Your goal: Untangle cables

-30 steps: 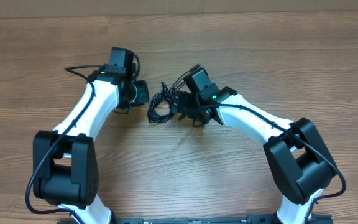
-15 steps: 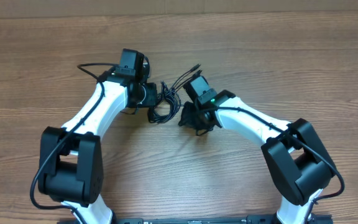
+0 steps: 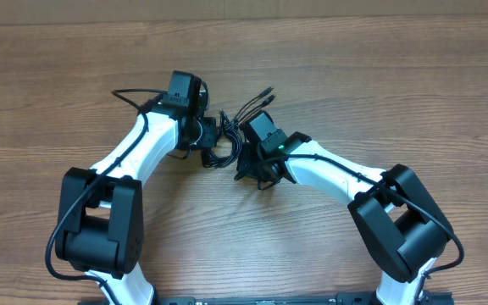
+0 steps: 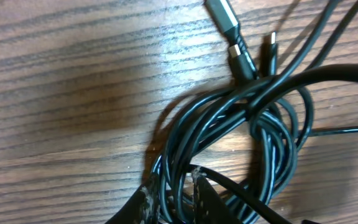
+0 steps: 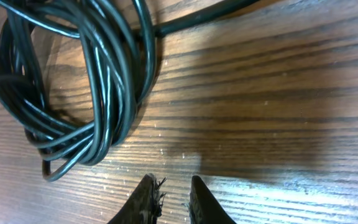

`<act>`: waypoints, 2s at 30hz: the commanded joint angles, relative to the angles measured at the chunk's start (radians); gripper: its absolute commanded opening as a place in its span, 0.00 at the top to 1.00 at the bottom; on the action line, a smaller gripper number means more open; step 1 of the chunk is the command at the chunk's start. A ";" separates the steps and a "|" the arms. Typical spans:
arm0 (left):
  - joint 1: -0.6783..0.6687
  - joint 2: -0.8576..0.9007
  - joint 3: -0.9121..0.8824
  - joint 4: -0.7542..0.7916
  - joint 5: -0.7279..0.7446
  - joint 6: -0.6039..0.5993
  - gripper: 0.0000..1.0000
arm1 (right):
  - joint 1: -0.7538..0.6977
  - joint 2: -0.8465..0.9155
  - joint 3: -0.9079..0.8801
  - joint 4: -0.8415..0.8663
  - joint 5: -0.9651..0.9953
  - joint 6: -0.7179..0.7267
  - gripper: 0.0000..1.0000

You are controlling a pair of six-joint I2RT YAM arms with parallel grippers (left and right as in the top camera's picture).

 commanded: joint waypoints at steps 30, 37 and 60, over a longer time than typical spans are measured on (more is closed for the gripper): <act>-0.059 0.073 -0.048 0.099 -0.046 -0.040 0.96 | 0.005 0.007 -0.006 0.008 0.055 -0.014 0.92; -0.026 0.072 -0.038 0.074 -0.020 0.001 0.96 | -0.078 0.005 -0.006 -0.069 0.061 0.003 0.96; 0.166 0.073 -0.033 0.016 0.692 0.525 0.96 | -0.352 0.005 -0.002 -0.126 -0.518 -0.343 0.95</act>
